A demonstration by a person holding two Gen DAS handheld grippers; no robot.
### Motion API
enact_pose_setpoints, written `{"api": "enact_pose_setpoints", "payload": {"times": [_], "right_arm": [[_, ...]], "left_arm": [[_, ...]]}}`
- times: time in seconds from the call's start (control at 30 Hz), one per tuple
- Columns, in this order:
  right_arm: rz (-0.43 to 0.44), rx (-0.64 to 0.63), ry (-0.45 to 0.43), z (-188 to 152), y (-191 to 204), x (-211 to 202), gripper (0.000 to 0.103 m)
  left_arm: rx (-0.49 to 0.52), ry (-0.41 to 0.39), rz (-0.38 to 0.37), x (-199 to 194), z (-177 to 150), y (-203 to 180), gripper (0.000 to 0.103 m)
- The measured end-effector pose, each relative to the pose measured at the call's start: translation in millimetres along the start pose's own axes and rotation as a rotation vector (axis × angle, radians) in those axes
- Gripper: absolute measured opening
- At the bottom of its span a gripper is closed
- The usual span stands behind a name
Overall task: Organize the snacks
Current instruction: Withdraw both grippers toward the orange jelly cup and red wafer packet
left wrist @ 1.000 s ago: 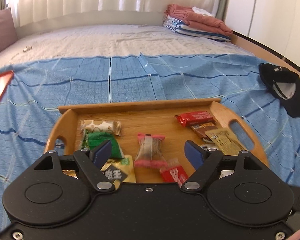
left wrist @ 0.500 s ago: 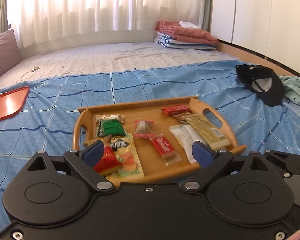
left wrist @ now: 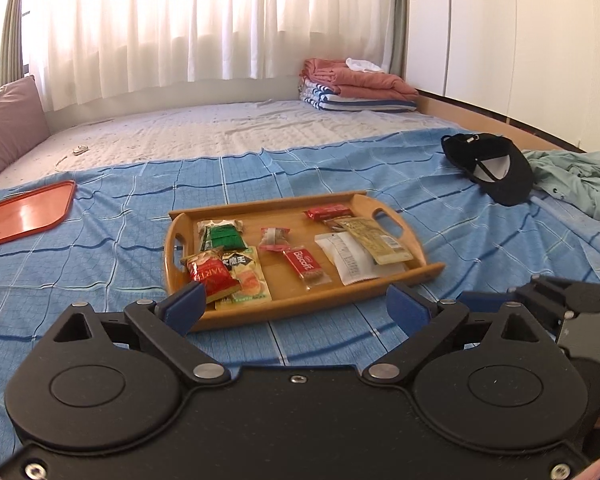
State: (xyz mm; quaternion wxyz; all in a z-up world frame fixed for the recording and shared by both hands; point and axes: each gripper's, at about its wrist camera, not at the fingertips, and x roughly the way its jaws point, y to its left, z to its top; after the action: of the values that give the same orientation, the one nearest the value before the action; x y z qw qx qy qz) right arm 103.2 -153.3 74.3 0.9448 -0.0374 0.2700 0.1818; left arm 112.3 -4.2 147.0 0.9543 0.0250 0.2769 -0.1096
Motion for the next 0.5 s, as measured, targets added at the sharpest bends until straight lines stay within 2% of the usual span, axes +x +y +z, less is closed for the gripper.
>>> {"api": "enact_pose_setpoints", "payload": {"times": [0.27,0.5], "right_arm": [[-0.028,0.021,-0.015,-14,-10,-29,0.090],[-0.068,0.014,-0.004,-38,-13,-26,0.090]], "left_arm": [[-0.035,-0.007,-0.005,-44,-21,-10,0.097],[-0.056,-0.002,-0.002,-70,-39,-18,0.097]]}}
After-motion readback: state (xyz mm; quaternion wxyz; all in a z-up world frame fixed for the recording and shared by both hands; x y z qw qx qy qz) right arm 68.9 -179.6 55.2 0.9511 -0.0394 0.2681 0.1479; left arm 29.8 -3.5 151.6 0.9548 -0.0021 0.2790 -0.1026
